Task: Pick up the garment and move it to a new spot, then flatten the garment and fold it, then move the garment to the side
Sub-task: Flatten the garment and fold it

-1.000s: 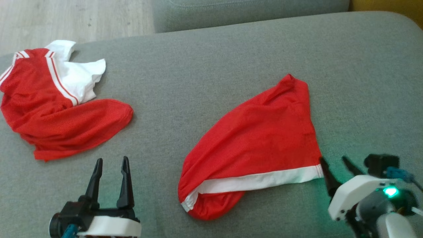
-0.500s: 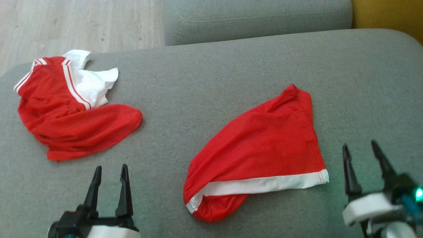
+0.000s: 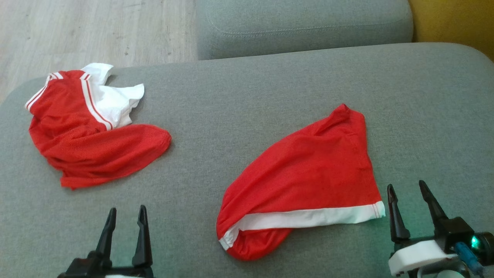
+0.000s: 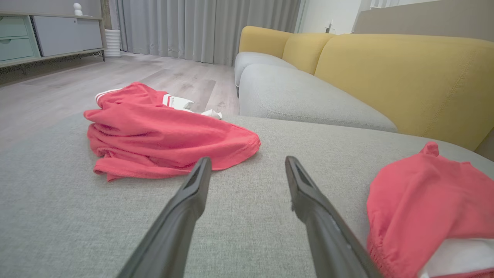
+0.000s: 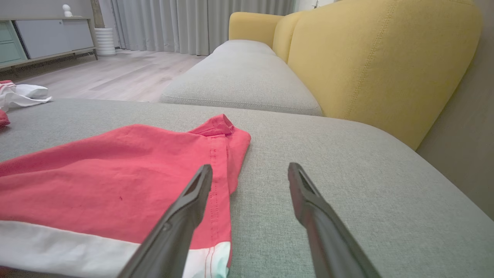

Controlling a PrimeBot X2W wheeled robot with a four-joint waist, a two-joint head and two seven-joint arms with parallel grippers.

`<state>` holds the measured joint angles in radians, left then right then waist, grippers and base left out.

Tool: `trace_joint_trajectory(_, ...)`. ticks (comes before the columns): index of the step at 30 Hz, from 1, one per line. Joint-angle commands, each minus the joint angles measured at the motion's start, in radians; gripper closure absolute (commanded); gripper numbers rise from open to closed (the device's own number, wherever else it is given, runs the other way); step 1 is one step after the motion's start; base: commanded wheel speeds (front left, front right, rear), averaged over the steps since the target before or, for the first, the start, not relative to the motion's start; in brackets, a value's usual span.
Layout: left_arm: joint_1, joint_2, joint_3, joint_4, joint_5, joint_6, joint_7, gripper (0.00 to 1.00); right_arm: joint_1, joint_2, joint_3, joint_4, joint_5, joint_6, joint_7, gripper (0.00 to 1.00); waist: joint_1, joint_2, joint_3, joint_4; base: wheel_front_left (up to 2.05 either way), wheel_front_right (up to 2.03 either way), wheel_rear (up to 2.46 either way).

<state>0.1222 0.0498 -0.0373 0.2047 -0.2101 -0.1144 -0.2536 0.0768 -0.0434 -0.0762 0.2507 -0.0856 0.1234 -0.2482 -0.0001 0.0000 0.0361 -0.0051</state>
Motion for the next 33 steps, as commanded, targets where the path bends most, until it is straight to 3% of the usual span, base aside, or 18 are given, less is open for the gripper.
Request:
trace_joint_trajectory(1,-0.02,0.0,0.036,-0.024,0.005,-0.001,-0.008,0.0,-0.01,-0.007,0.03,-0.034,0.01,0.007,-0.013,0.0,0.0001,0.0,-0.004,-0.001,0.0,0.0,0.0)
trace_joint_trajectory(18,-0.024,0.0,0.018,0.011,-0.015,-0.002,-0.008,0.0,-0.032,-0.007,0.057,-0.041,0.055,0.007,-0.013,0.0,0.0001,0.0,-0.01,0.003,0.0,0.0,0.0)
trace_joint_trajectory(22,-0.006,0.0,-0.047,0.013,-0.11,-0.009,-0.002,0.0,-0.055,-0.007,0.052,-0.067,0.116,0.007,-0.013,0.0,0.0001,0.0,-0.027,-0.014,0.0,0.0,0.0)
trace_joint_trajectory(25,0.016,0.007,-0.122,-0.025,-0.187,-0.014,0.11,0.0,-0.069,-0.007,0.062,-0.063,0.119,0.007,0.011,0.0,0.0001,0.0,-0.027,-0.02,0.0,0.0,0.0)
trace_joint_trajectory(29,0.056,0.065,-0.234,-0.128,-0.318,-0.016,0.289,0.0,-0.075,-0.012,0.085,-0.078,0.117,0.007,0.149,0.0,0.0001,0.0,-0.013,-0.02,0.0,0.0,0.0)
trace_joint_trajectory(33,0.07,0.108,-0.292,-0.185,-0.443,-0.016,0.396,0.0,-0.057,-0.033,0.112,-0.084,0.137,0.007,0.277,0.0,0.0001,0.0,0.01,-0.016,0.0,0.0,0.0)
